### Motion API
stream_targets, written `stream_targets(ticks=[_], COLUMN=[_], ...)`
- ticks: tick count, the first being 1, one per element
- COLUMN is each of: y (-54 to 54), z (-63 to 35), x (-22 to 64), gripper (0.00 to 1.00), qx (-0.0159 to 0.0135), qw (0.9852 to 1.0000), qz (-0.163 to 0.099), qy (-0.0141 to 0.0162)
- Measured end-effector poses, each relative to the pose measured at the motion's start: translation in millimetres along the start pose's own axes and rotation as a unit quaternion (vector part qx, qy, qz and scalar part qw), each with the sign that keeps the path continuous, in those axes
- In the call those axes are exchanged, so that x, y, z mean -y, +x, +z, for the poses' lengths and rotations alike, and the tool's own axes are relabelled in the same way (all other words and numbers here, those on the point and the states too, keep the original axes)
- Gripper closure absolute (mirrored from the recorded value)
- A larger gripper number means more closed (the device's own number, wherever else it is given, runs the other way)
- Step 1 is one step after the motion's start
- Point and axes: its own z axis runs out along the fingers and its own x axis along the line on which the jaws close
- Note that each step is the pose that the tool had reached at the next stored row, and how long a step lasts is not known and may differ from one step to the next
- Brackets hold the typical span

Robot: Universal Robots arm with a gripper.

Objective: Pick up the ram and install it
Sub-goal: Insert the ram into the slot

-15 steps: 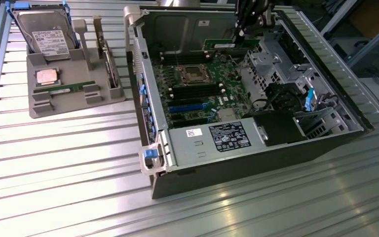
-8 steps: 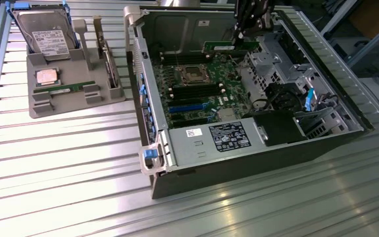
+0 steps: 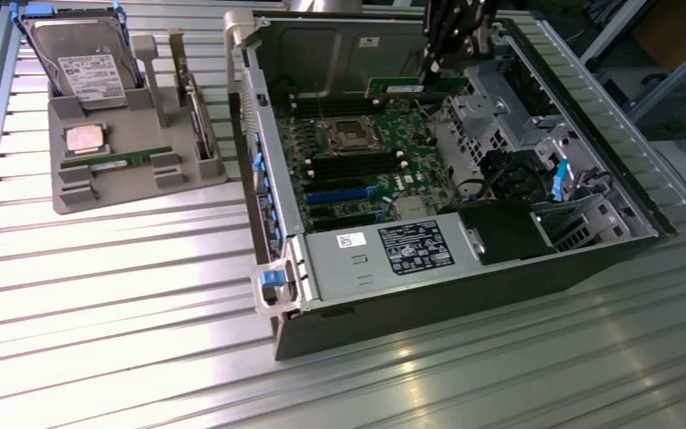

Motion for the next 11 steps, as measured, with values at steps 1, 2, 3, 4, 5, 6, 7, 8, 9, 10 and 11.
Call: stream_targets(ticks=[1, 2, 3, 4, 5, 6, 7, 8, 9, 10, 11], y=[0.1, 0.1, 0.2, 0.3, 0.4, 0.4, 0.4, 0.5, 0.5, 0.5, 0.6], z=[0.4, 0.9, 1.2, 1.7, 1.9, 2.1, 2.3, 2.5, 2.8, 2.9, 3.3], x=[0.0, 0.0, 0.0, 0.1, 0.1, 0.1, 0.1, 0.1, 0.1, 0.1, 0.2], gripper=[0.87, 0.87, 0.87, 0.87, 0.87, 0.87, 0.87, 0.87, 0.87, 0.87, 0.87], qx=[0.0, 0.0, 0.0, 0.0, 0.0, 0.0, 0.0, 0.0, 0.0, 0.0, 0.0], qw=[1.0, 1.0, 1.0, 1.0, 1.0, 1.0, 1.0, 1.0, 1.0, 1.0, 1.0], qz=[0.0, 0.0, 0.0, 0.0, 0.0, 0.0, 0.0, 0.0, 0.0, 0.0, 0.0], qy=[0.0, 0.0, 0.0, 0.0, 0.0, 0.0, 0.0, 0.0, 0.0, 0.0, 0.0])
